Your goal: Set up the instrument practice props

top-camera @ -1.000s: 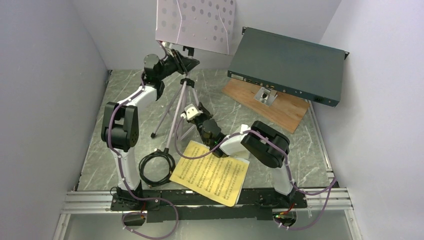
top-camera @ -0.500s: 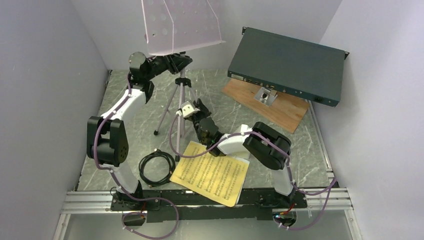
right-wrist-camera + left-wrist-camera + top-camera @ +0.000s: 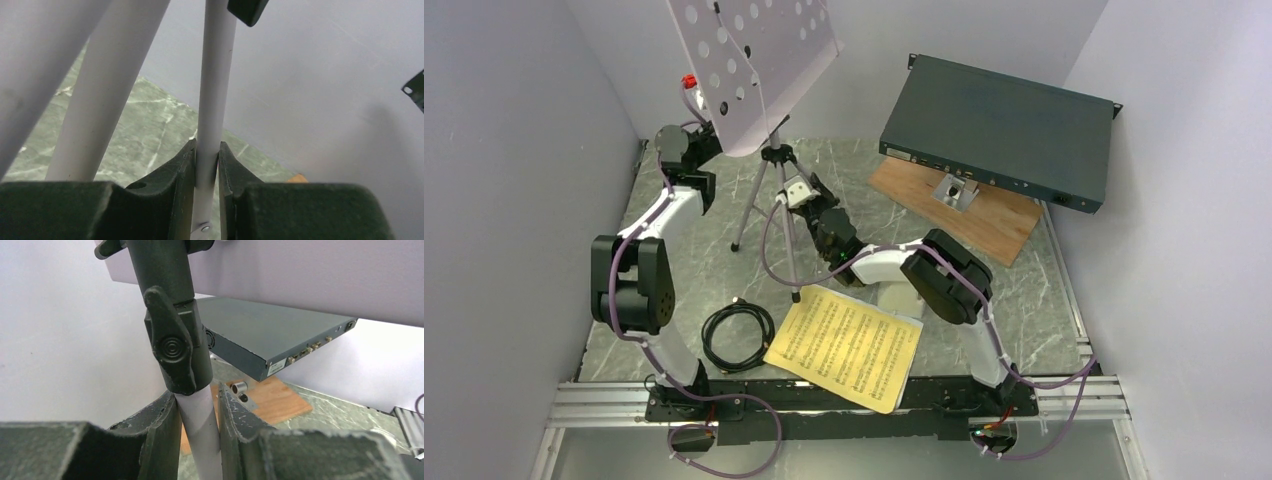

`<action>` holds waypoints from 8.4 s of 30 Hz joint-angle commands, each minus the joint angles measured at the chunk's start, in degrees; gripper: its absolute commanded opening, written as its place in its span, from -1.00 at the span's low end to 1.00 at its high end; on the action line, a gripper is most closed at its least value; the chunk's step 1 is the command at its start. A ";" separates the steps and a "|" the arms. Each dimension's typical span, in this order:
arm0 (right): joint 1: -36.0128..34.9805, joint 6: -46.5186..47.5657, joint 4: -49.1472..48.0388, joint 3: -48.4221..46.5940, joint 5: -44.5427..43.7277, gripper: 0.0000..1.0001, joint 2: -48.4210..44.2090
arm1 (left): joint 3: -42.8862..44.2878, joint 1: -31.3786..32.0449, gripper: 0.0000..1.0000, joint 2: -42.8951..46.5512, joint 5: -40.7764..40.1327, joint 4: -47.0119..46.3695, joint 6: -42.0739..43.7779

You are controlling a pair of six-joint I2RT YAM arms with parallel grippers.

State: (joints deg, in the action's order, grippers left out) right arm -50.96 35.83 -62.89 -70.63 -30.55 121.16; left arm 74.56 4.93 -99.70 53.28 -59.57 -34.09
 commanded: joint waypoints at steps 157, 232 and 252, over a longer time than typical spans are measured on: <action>-20.24 -69.86 63.79 -41.74 -32.59 -1.00 6.37 | 23.16 -0.70 -1.00 -10.51 18.24 -29.75 -31.07; -11.33 -70.84 38.41 -14.00 11.41 -1.00 2.91 | -27.35 -11.95 0.58 37.89 -21.41 52.38 16.76; -10.22 -51.48 37.62 -5.71 19.47 -0.47 -6.70 | -28.61 -6.95 -0.97 24.76 -21.39 49.97 29.70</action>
State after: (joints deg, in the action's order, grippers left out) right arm -60.86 -25.82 -35.79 -80.84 -15.16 120.42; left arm 43.66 -1.39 -72.34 36.69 -13.98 -15.55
